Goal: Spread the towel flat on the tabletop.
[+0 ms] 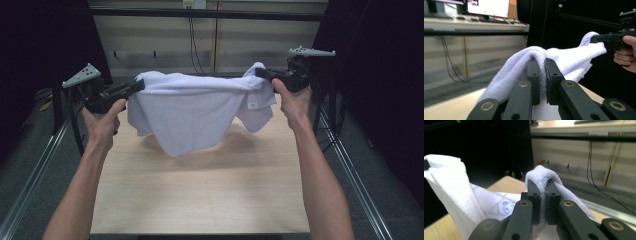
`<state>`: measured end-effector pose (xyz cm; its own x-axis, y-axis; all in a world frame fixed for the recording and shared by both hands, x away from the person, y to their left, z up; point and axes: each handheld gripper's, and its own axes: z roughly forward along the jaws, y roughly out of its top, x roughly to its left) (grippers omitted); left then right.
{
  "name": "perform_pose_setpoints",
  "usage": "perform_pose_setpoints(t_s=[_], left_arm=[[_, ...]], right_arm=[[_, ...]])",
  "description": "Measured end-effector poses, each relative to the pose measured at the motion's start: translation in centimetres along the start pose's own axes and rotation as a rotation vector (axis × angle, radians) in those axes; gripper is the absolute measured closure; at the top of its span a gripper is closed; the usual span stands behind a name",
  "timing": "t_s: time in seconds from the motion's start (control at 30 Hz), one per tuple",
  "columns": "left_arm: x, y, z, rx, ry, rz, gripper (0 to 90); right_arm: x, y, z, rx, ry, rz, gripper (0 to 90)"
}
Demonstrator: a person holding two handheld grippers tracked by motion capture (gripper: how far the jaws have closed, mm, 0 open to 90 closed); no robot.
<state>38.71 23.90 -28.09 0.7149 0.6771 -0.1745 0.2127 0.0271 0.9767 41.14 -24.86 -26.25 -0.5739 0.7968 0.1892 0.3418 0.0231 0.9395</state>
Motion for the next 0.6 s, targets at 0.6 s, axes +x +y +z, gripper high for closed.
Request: perform_pose_setpoints(t_s=[0.6], left_arm=[[-7.7,-17.4,-1.4,0.347,-0.290,0.000,84.1]], right_arm=[[-1.6,-17.9,-4.1,0.303,0.046,0.053,87.1]])
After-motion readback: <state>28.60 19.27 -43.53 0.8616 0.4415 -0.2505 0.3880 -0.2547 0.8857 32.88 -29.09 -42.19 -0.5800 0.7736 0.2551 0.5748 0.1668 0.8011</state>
